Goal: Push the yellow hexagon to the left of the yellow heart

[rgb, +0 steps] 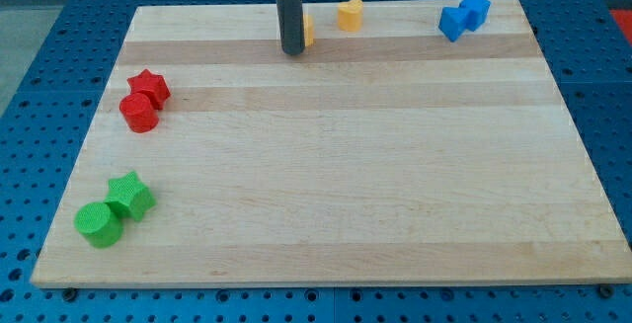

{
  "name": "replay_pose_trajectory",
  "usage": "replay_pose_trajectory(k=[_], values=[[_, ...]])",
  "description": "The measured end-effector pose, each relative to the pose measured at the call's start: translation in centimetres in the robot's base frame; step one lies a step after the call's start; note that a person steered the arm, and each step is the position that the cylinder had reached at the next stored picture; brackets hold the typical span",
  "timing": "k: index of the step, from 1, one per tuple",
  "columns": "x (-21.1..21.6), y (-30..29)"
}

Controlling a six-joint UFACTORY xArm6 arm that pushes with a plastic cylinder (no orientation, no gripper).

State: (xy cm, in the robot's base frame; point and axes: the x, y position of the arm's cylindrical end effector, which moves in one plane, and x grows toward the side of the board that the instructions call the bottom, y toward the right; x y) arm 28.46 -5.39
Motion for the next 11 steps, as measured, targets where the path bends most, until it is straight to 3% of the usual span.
replay_pose_trajectory(k=[3, 10, 11], values=[[-1.8, -2.2], [-3.6, 1.2], [-2.9, -1.4]])
